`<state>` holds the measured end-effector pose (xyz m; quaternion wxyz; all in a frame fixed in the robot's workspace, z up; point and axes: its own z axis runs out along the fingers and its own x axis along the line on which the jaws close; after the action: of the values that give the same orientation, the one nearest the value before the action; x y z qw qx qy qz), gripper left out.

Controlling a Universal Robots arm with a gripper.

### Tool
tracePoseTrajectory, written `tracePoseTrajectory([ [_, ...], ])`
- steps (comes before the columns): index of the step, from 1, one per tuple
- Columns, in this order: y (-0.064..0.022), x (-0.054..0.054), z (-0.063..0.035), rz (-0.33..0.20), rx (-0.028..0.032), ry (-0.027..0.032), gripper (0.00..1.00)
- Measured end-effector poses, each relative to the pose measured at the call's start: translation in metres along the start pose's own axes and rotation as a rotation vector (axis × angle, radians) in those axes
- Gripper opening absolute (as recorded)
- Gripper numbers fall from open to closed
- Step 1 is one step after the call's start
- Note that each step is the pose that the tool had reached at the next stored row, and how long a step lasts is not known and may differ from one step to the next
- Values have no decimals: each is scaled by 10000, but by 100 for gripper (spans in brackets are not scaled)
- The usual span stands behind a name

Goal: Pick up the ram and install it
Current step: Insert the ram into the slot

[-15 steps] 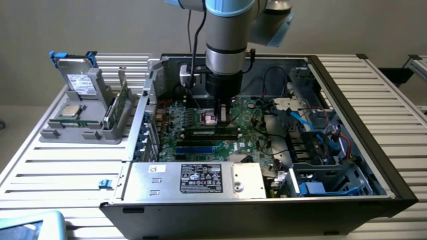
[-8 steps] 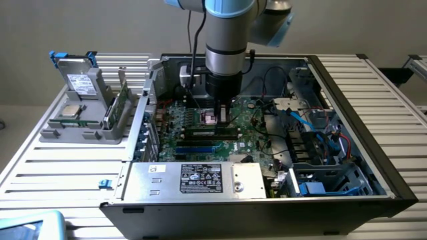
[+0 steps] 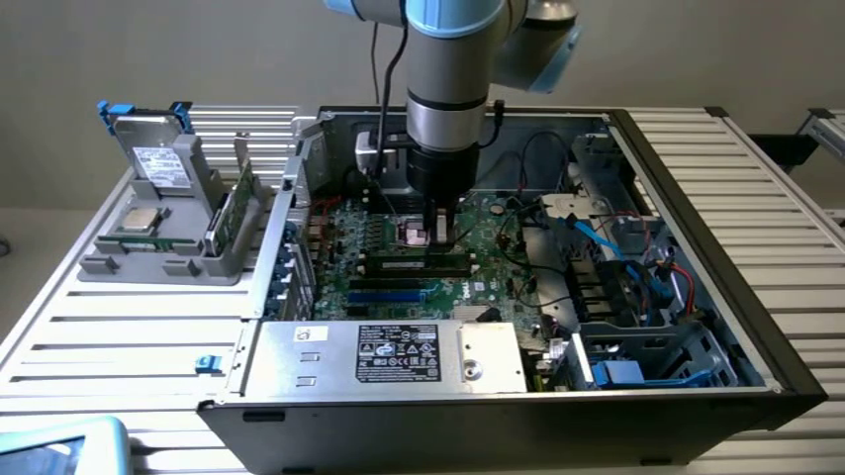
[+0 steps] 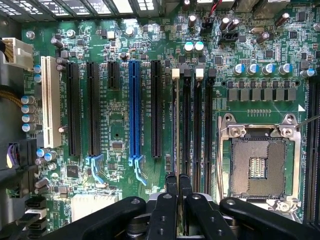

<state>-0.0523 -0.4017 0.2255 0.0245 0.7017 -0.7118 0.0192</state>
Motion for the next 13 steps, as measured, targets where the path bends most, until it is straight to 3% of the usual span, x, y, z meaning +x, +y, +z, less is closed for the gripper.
tracePoseTrajectory([
  [3, 0, 0, 1, 0, 2, -3, 15],
  [6, 0, 2, -31, 2, 2, -4, 28],
  [13, -83, 20, -334, 1, -7, -1, 28],
])
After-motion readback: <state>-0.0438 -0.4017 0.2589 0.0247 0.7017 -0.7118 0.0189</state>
